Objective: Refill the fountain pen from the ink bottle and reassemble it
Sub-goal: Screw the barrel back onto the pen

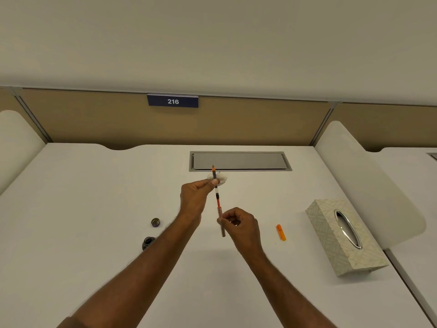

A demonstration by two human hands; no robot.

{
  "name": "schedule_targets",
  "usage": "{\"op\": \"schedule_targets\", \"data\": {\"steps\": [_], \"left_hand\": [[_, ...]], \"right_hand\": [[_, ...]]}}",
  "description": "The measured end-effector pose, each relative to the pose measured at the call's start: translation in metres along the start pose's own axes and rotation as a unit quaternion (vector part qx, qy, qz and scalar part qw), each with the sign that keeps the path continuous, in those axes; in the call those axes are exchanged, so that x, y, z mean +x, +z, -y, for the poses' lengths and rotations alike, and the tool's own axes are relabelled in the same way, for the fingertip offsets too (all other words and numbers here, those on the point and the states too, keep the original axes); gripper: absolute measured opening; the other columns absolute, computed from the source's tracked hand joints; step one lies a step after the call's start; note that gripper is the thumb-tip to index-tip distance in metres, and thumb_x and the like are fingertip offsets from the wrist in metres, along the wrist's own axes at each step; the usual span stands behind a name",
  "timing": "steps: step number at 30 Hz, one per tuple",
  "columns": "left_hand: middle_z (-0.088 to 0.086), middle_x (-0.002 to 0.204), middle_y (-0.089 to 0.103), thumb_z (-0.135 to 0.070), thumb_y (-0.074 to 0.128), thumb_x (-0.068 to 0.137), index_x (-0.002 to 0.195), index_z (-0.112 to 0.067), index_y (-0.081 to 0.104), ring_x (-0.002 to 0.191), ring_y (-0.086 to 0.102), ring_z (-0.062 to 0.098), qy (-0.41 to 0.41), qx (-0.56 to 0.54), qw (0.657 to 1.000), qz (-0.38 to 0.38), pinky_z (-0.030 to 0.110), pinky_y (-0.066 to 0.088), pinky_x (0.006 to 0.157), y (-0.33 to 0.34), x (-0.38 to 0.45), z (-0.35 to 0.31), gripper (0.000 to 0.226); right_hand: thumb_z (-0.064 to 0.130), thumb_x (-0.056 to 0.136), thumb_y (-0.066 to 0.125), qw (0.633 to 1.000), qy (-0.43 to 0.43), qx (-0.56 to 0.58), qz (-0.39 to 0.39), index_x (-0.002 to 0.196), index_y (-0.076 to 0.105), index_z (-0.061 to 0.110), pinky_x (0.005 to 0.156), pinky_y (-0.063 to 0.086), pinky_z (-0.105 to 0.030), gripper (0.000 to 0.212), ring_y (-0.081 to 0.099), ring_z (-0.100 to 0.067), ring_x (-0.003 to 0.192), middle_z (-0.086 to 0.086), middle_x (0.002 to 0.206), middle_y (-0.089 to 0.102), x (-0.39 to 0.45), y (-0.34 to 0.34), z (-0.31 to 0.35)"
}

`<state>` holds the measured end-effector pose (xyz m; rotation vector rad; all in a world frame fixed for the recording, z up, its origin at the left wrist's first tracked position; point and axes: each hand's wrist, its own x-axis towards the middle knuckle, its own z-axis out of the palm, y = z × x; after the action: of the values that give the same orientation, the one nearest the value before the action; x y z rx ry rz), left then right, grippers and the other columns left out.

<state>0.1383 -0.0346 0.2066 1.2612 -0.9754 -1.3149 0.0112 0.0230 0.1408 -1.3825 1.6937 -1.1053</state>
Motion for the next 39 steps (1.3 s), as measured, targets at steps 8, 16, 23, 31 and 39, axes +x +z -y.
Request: {"op": "schedule_targets", "data": {"steps": [8,16,23,31,39], "left_hand": [[-0.003,0.101,0.071,-0.016,0.067,0.091,0.114,-0.012,0.072,0.09,0.065,0.006,0.016,-0.008,1.0,-0.008,0.039,0.042,0.107,-0.001,0.002,-0.011,0.023],[-0.012,0.09,0.075,-0.014,0.067,0.092,0.094,-0.027,0.075,0.077,0.067,-0.016,0.032,0.008,0.999,0.017,0.024,0.046,0.093,-0.001,-0.005,-0.012,0.016],[-0.023,0.09,0.075,-0.021,0.066,0.093,0.1,-0.029,0.076,0.088,0.067,-0.015,0.05,0.043,0.997,0.04,0.002,0.046,0.074,0.002,-0.01,-0.006,0.015],[-0.015,0.096,0.077,-0.021,0.068,0.091,0.105,-0.02,0.078,0.092,0.07,-0.007,0.047,0.042,0.998,0.031,0.006,0.048,0.077,0.001,-0.014,-0.003,0.017],[-0.006,0.101,0.078,-0.025,0.071,0.089,0.105,-0.018,0.078,0.092,0.07,-0.001,0.035,0.047,0.998,0.035,0.018,0.051,0.087,-0.002,-0.016,-0.004,0.019]], "right_hand": [[0.025,0.082,0.078,1.0,0.005,0.022,0.002,0.083,0.07,0.02,0.069,0.059,-0.023,0.009,0.069,-0.011,0.071,0.009,0.075,0.072,0.003,0.003,0.007],[0.019,0.092,0.067,0.995,0.014,0.101,0.012,0.084,0.068,0.023,0.068,0.062,-0.032,0.008,0.072,-0.014,0.075,0.003,0.078,0.074,0.008,-0.005,0.027],[0.024,0.098,0.058,0.985,0.049,0.162,0.027,0.1,0.066,0.011,0.059,0.062,-0.033,0.015,0.071,-0.021,0.07,-0.01,0.081,0.072,0.01,-0.014,0.05],[0.013,0.086,0.075,0.976,0.059,0.21,0.01,0.1,0.064,0.008,0.06,0.061,-0.032,0.019,0.072,-0.023,0.069,-0.012,0.083,0.075,0.004,-0.015,0.058],[0.025,0.098,0.058,0.966,0.075,0.239,0.067,0.1,0.069,0.012,0.063,0.061,-0.033,0.017,0.071,-0.021,0.071,-0.008,0.082,0.075,0.0,-0.019,0.059]]}}
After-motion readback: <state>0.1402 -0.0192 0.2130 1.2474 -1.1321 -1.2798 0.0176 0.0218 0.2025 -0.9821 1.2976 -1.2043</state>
